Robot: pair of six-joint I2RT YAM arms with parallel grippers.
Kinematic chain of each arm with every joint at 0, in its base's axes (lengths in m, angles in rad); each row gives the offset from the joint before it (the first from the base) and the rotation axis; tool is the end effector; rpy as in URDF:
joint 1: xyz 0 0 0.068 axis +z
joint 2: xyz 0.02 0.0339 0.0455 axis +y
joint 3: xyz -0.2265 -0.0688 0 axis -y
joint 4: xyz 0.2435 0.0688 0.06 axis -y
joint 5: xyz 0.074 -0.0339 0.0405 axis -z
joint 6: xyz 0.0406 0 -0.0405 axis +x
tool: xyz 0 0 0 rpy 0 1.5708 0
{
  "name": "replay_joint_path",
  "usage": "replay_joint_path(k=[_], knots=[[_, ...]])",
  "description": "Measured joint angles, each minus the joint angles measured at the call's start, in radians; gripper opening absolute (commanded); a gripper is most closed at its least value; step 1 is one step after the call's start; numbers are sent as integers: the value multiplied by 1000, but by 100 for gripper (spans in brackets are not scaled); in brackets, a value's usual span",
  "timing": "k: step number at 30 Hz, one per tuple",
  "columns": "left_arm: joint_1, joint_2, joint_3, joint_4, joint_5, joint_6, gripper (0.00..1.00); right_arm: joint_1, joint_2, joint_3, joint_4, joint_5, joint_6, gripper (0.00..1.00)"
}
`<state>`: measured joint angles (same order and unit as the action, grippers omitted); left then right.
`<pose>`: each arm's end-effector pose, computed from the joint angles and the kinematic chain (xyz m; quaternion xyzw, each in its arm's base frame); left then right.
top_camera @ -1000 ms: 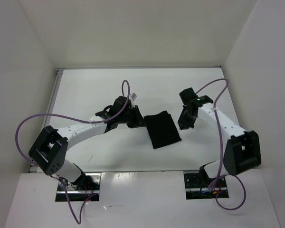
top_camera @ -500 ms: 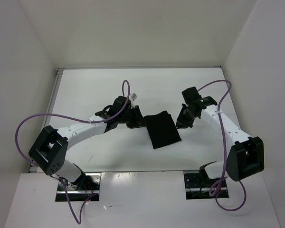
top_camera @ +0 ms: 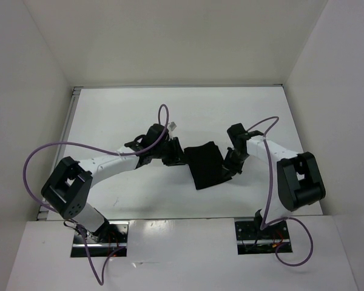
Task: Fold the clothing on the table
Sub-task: Fold the skirt
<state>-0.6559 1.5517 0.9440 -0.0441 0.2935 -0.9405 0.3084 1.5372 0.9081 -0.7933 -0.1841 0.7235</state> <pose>0.2619 -0.2164 0.1817 -0.0615 0.8869 -0.4057 0.2124 0.2468 0.0864 0.1324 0.1980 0.9731 0.1162 0.0190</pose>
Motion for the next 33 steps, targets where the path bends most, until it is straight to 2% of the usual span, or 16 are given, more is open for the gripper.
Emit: replay_joint_path(k=[8, 13, 14, 16, 18, 19, 20, 23, 28, 33], knots=[[28, -3, 0, -11, 0, 23, 35, -27, 63, -5, 26, 84, 32, 12], [63, -39, -17, -19, 0, 34, 36, -32, 123, 8, 32, 70, 47, 12], [70, -48, -22, -23, 0, 44, 39, -34, 130, 14, 26, 66, 46, 11], [80, -66, -29, -25, 0, 60, 53, -36, 134, 26, 13, 63, 48, 13], [89, -85, -38, -33, 0, 83, 63, -22, 111, 25, 11, 85, 64, 21], [90, -98, -43, -41, 0, 99, 66, -12, 90, 25, 14, 98, 73, 32], [89, -107, -45, -51, 0, 108, 67, -2, 53, 26, 14, 112, 84, 36], [89, -139, -56, -84, -3, 154, 69, 8, -142, 29, 14, 134, 116, 39], [89, -206, -130, -122, -3, 182, 72, 8, -502, 18, 32, 159, 195, 39], [89, -235, -168, -136, 34, 181, 72, 8, -711, -75, -13, 184, 277, 42]])
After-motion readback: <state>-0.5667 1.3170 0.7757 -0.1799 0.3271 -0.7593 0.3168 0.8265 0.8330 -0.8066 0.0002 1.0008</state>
